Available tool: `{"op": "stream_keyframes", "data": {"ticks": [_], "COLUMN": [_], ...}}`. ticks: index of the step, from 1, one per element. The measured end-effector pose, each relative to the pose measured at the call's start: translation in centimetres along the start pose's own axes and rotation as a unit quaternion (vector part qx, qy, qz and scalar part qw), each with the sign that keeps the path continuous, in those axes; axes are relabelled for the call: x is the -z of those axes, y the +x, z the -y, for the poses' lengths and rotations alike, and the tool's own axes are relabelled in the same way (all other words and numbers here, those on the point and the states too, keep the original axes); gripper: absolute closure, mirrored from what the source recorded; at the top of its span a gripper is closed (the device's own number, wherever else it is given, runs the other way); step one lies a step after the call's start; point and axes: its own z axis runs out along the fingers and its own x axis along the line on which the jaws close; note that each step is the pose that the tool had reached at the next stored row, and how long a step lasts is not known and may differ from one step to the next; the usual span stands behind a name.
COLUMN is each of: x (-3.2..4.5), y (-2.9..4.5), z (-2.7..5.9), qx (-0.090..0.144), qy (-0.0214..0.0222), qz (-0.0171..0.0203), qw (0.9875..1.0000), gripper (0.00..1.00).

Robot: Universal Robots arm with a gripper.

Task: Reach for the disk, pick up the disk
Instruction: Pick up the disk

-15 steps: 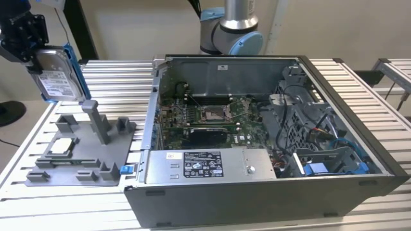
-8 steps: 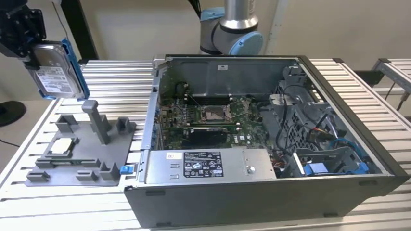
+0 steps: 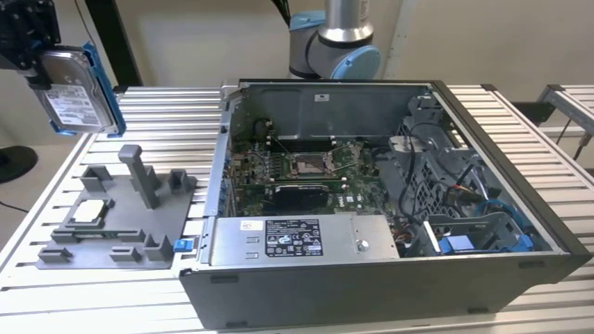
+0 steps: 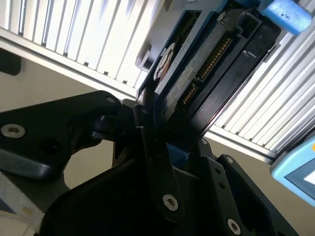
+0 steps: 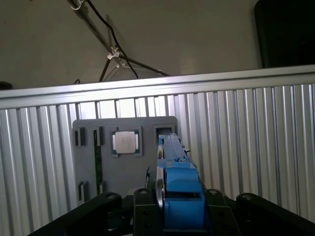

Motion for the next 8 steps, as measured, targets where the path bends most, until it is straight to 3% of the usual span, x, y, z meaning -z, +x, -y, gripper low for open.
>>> {"op": "stream_keyframes", "data": {"ticks": [8], "x": [1.95], "y": [-0.06], "z": [-0.07], "qx": [0.000], "qy": [0.0001], "qz": [0.0000], "qw": [1.0000], "gripper": [1.00]}}
